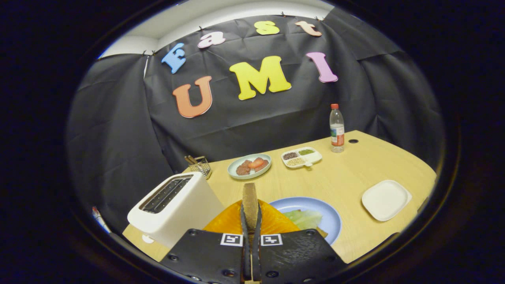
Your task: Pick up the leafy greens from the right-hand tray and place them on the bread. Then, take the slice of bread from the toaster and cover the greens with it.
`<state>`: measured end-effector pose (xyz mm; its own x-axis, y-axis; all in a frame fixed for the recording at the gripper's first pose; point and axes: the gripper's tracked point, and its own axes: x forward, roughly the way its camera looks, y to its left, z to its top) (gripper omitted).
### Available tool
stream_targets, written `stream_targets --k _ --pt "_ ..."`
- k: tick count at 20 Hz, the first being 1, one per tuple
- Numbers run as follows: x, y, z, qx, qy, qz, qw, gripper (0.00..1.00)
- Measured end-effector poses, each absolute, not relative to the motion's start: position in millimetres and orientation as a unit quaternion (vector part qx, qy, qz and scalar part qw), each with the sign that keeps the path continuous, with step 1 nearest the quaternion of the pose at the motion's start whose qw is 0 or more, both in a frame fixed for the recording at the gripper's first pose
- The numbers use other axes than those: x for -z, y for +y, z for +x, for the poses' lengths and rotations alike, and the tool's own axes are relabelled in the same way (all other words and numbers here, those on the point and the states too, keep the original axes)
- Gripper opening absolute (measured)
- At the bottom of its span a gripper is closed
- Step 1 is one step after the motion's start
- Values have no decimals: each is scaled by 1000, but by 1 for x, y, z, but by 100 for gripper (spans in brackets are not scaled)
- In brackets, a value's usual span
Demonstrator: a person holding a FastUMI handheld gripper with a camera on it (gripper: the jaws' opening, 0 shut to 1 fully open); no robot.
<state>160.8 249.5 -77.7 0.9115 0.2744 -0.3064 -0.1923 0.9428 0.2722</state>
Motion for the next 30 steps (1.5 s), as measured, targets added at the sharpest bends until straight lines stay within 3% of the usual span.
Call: stream_targets --k 9,16,20,25,30 --pt "101 221 172 -119 183 169 961 2" --pt "125 198 183 -112 215 178 954 14" --pt "144 184 188 -103 239 181 948 33" --pt "158 172 196 -99 259 174 945 45" --pt "149 161 194 -100 246 158 951 80"
